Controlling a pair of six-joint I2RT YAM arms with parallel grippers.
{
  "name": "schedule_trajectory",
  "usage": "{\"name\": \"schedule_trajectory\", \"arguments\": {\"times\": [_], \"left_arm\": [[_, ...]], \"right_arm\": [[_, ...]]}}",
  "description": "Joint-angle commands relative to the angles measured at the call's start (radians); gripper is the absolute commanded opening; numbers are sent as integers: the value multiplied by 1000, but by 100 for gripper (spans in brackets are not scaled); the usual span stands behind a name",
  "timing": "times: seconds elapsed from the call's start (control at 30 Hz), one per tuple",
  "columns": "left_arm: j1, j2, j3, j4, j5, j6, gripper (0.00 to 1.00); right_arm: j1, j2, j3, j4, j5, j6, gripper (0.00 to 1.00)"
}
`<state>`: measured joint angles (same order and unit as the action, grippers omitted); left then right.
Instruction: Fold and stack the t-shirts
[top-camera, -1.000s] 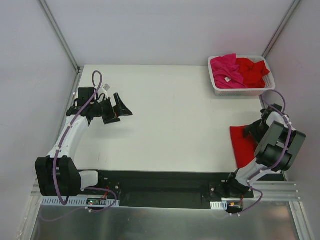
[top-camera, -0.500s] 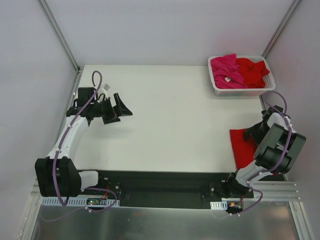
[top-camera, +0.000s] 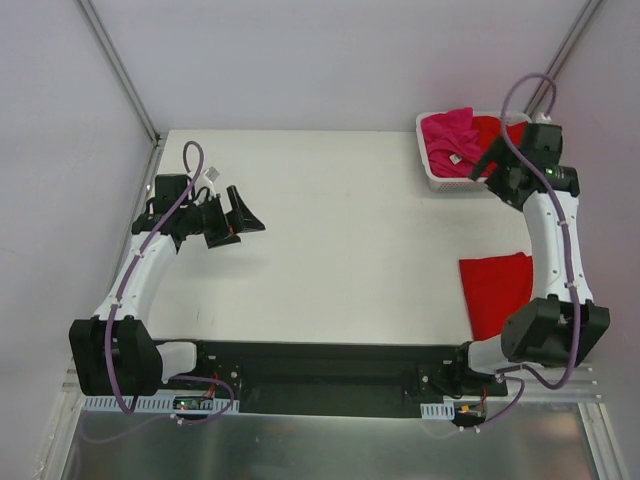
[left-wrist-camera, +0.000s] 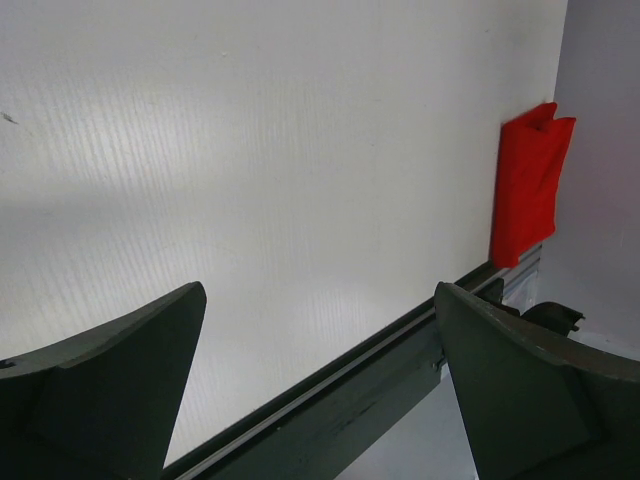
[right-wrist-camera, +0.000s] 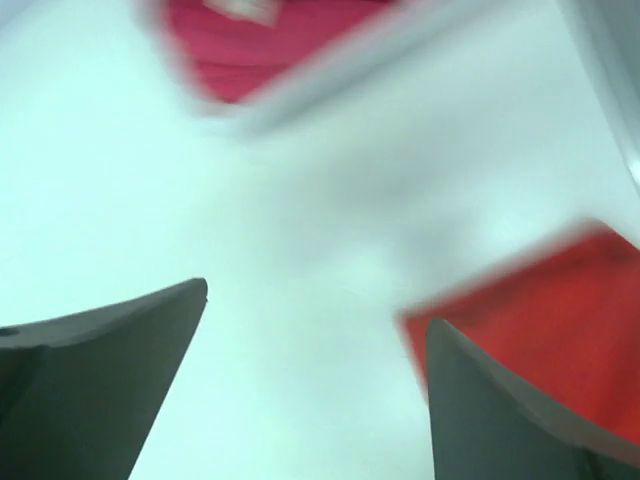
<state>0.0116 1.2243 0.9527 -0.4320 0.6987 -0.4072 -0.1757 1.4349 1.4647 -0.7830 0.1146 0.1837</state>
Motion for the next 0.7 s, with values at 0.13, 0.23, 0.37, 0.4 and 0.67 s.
{"name": "schedule_trajectory", "arguments": {"times": [0.13, 0.23, 0.37, 0.4, 0.67], "left_arm": [[-7, -23, 29, -2, 97, 40, 99], [-35, 10, 66, -4, 181, 82, 99], [-211, 50, 250, -118, -56, 151, 99], [-285, 104, 320, -246, -184, 213, 99], [-568, 357, 972, -596, -579, 269, 99]], "right_arm": [[348, 137, 403, 150, -1017, -168, 96], [482, 232, 458, -189, -768, -387, 96], [536, 155, 216, -245, -492, -314, 96], [536, 89, 154, -216, -483, -247, 96], [538, -68, 77, -217, -477, -246, 96]]}}
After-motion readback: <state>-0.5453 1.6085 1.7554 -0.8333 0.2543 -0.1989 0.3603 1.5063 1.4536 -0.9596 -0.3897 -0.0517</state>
